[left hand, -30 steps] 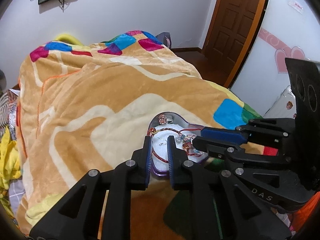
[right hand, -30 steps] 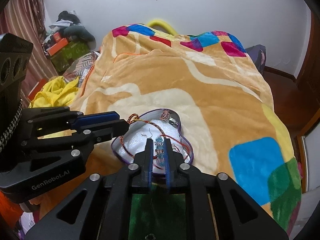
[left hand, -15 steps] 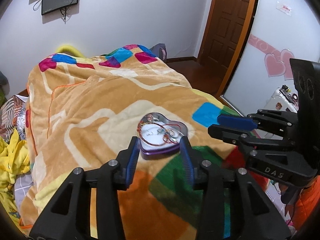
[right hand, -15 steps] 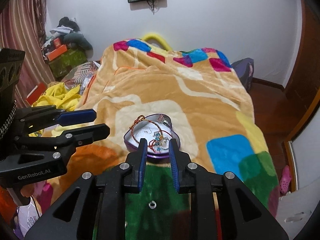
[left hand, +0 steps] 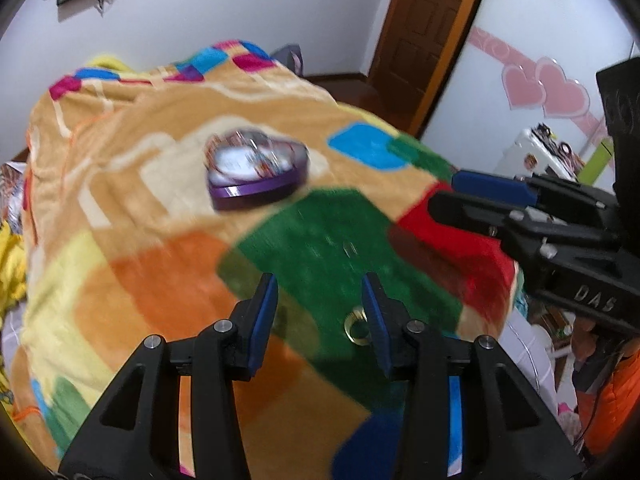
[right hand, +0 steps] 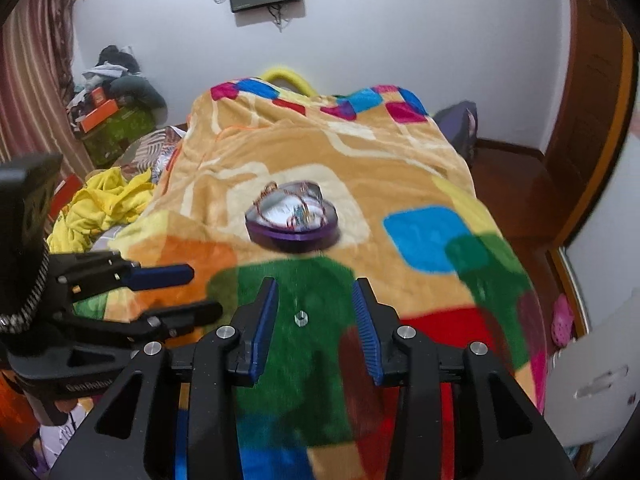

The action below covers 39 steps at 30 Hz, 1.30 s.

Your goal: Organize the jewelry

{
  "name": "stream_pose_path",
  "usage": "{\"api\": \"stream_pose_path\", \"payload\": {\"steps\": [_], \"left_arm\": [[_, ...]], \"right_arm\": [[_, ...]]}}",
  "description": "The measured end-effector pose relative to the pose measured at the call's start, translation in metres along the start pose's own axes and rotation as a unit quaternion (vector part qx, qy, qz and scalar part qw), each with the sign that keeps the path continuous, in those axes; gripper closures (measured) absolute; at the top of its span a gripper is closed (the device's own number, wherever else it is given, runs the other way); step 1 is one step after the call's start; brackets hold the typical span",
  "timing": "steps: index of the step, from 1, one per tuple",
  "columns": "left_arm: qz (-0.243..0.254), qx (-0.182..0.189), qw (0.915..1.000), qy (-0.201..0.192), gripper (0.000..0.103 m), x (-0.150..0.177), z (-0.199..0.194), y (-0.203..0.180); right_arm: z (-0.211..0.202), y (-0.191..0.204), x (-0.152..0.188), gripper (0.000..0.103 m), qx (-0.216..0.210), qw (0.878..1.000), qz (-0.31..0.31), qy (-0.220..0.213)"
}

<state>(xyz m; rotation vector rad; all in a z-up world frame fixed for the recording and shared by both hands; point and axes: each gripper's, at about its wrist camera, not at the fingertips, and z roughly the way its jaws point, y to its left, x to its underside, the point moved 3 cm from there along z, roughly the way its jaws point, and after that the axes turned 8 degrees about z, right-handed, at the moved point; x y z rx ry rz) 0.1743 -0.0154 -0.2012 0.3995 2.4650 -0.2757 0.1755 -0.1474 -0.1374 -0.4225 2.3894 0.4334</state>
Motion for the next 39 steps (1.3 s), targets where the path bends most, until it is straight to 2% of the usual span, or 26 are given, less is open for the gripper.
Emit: {"api": "stream_pose_path", "payload": {"steps": [8, 10, 14, 15, 19, 32, 35, 37, 39], "left_arm": [[0.007, 0.024, 0.9994, 0.024, 0.060, 0.024, 0.020, -0.022], [0.010, 0.021, 0.9994, 0.026, 0.062, 0.027, 0.023, -0.024], [0.009, 0.015, 0.9995, 0.025, 0.084, 0.029, 0.030, -0.021], [0.007, 0.015, 0.9996, 0.023, 0.085, 0.030, 0.029, -0.020], [0.000, 0.015, 0.9998, 0.013, 0.085, 0.028, 0.023, -0.012], [-0.044, -0.029, 0.9985, -0.015, 0.085, 0.021, 0.004, 0.038], [-0.049, -0.031, 0.9982, -0.017, 0.085, 0.021, 0.004, 0.042], [-0.050, -0.033, 0.9981, -0.018, 0.085, 0.020, 0.004, 0.043], [-0.050, -0.033, 0.9980, -0.023, 0.085, 0.018, 0.002, 0.043]], "right_arm": [[-0.002, -0.013, 0.027, 0.068, 0.019, 0.999, 0.021, 0.020], [-0.002, -0.014, 0.031, 0.068, 0.021, 0.999, 0.023, 0.023], [0.001, -0.015, 0.037, 0.068, 0.019, 0.999, 0.028, 0.030], [0.003, -0.015, 0.038, 0.068, 0.020, 0.999, 0.028, 0.032], [0.011, -0.014, 0.039, 0.068, 0.020, 0.999, 0.023, 0.036], [0.066, -0.001, 0.035, 0.068, 0.010, 0.997, 0.005, 0.077], [0.069, 0.003, 0.039, 0.079, 0.014, 0.997, -0.011, 0.076], [0.068, 0.005, 0.039, 0.092, 0.004, 0.997, -0.016, 0.079], [0.069, 0.008, 0.038, 0.093, 0.005, 0.997, -0.024, 0.079]]}}
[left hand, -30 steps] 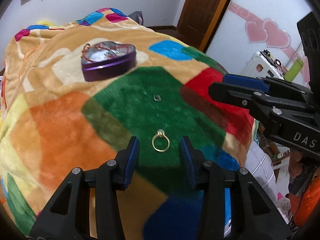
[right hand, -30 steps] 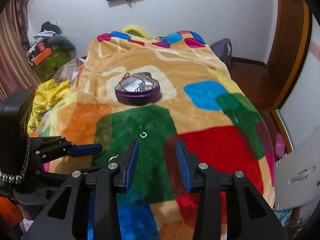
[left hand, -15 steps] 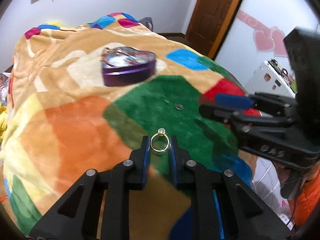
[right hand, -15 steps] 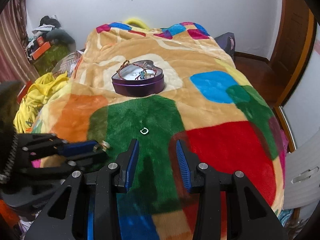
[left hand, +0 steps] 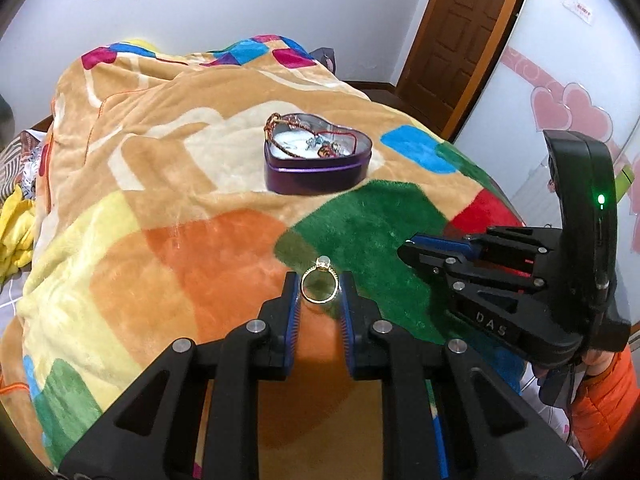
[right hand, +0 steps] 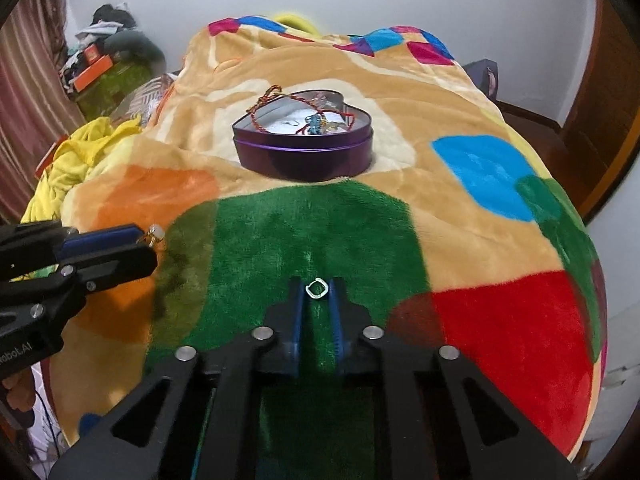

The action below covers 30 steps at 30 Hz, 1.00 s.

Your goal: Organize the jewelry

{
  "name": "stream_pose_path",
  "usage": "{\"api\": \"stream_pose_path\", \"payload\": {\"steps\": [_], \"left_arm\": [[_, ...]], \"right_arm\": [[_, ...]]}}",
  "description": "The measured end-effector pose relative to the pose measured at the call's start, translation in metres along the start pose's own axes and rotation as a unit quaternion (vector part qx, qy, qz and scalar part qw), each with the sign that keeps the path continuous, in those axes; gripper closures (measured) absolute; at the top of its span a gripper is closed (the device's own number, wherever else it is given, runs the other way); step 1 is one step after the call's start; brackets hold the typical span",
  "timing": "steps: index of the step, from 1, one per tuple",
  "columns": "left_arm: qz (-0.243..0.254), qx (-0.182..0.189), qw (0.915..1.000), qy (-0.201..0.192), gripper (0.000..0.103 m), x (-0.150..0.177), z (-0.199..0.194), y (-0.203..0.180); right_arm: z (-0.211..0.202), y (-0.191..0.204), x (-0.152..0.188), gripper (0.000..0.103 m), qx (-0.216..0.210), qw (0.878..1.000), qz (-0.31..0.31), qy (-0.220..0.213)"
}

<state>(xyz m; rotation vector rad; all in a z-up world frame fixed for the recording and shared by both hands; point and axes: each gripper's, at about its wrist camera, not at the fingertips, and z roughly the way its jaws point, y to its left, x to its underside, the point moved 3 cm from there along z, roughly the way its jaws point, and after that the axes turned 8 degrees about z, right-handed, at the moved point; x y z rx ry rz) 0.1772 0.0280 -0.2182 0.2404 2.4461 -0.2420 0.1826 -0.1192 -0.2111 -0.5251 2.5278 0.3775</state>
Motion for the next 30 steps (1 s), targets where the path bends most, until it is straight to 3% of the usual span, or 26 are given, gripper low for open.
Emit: {"api": "stream_pose_path", "payload": {"steps": [17, 30], "left_arm": [[0.001, -0.014, 0.9984, -0.055, 0.085, -0.041, -0.025, 0.012], [0.020, -0.036, 0.9964, -0.074, 0.085, -0.070, -0.019, 0.021]], "right_arm": [[-0.040, 0.007, -0.035, 0.093, -0.013, 0.997, 0.001, -0.074], [-0.052, 0.010, -0.070, 0.092, -0.029, 0.991, 0.004, -0.128]]}}
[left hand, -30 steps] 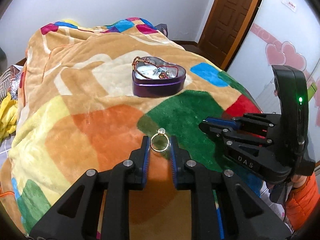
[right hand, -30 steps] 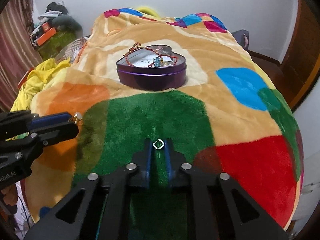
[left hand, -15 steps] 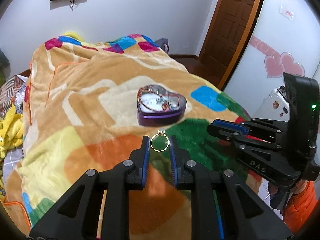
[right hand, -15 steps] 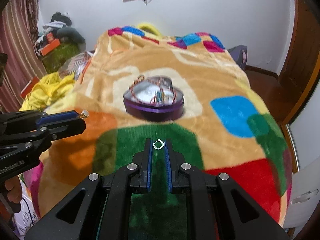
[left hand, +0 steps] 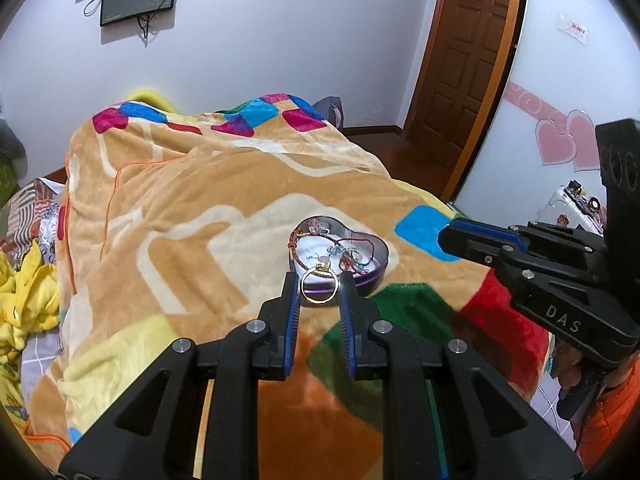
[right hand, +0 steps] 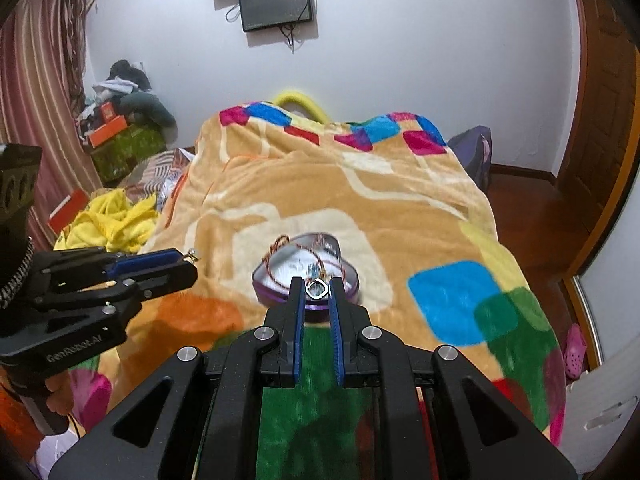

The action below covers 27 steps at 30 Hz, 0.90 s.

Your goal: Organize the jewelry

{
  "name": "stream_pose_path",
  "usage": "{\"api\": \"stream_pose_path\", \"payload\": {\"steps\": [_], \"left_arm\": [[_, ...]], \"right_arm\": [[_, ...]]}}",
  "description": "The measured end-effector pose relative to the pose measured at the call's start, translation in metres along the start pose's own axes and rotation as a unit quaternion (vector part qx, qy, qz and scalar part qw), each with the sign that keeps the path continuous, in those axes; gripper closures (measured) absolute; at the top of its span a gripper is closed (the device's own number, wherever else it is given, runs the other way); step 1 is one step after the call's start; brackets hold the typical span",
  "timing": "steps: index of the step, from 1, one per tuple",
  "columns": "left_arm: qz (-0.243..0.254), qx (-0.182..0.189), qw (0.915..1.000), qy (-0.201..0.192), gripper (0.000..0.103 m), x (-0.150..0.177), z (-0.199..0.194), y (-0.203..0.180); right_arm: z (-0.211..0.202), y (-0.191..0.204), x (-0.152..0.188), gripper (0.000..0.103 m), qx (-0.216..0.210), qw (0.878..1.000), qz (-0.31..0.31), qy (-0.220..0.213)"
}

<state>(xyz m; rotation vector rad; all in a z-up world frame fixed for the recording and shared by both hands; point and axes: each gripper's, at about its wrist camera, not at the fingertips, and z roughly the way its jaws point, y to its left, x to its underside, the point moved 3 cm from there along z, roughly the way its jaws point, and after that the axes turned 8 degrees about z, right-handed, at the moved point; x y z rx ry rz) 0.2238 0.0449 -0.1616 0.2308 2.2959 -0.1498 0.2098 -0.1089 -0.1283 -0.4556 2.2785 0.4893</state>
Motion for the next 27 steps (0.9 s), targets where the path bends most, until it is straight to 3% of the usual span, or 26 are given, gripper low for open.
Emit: {"api": "stream_pose_path", "payload": {"steps": [27], "left_arm": [[-0.006, 0.025, 0.9989, 0.038, 0.085, -0.017, 0.075, 0.011]], "right_arm": [[0.076, -0.016, -0.002, 0.092, -0.009, 0.998, 0.001, 0.060]]}}
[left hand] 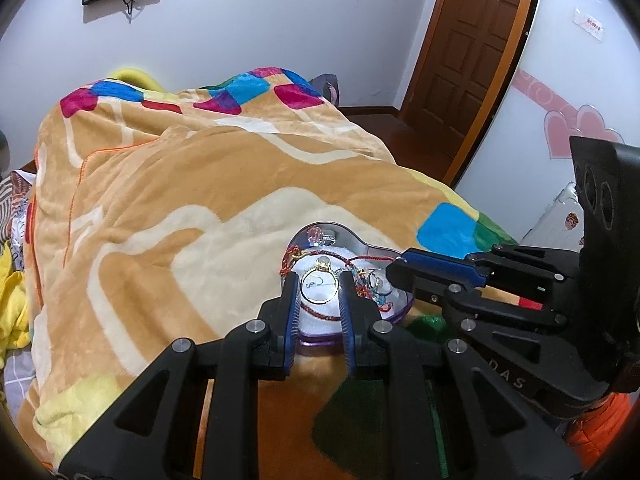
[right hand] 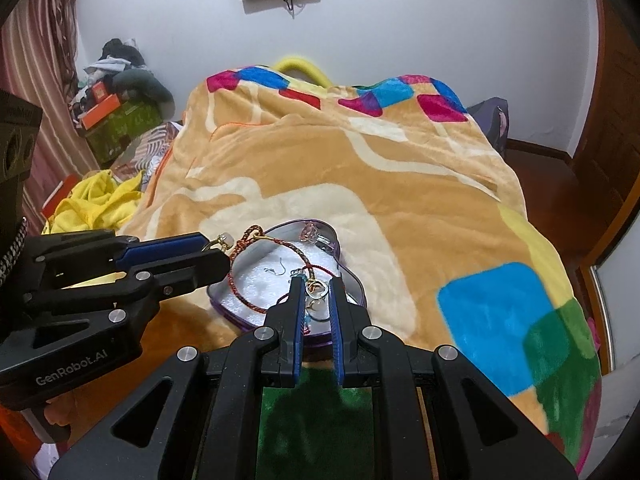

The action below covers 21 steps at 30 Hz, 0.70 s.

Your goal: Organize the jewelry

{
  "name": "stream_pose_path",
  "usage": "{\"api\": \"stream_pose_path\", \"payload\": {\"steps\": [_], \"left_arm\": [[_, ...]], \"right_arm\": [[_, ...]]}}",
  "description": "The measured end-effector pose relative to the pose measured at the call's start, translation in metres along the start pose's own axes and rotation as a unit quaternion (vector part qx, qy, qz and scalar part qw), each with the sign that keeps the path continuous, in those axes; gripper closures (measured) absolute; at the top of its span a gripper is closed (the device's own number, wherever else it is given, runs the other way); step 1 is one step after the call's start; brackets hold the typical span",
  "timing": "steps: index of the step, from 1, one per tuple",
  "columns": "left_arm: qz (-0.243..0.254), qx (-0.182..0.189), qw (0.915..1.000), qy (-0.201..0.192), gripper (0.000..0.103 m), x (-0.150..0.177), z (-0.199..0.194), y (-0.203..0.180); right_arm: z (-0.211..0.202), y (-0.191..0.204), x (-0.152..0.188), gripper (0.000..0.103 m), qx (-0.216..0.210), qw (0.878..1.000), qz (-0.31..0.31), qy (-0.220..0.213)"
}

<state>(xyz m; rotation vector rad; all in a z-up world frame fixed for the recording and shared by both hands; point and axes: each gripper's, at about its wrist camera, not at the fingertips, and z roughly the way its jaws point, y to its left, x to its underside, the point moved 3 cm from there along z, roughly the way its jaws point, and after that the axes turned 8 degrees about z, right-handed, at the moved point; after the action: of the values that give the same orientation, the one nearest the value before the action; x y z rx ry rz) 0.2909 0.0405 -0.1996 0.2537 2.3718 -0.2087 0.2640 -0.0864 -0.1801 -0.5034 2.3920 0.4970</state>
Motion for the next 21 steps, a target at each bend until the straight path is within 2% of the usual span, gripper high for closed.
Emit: {"api": "stream_pose_path", "payload": {"steps": [10, 13, 19, 21], "left_arm": [[0.006, 0.005, 1.0000, 0.006, 0.085, -0.002, 0.004, -0.003], [0.002, 0.007, 1.0000, 0.006, 0.085, -0.003, -0.002, -0.002], [0.003, -0.012, 0.9998, -0.018, 0.084, -0.010, -0.032, -0.003], [0.008, -0.026, 0.9990, -0.035, 0.080, -0.015, -0.050, -0.004]], "right_arm": [[0.004, -0.003, -0.001, 0.092, -0.001, 1.000, -0.005, 0.016], [0.004, -0.004, -0.001, 0.089, 0.002, 1.000, 0.000, 0.025], [-0.016, 0.000, -0.006, 0.087, 0.007, 1.000, -0.001, 0.014], [-0.029, 0.003, -0.009, 0.087, 0.006, 1.000, -0.004, 0.003]]}}
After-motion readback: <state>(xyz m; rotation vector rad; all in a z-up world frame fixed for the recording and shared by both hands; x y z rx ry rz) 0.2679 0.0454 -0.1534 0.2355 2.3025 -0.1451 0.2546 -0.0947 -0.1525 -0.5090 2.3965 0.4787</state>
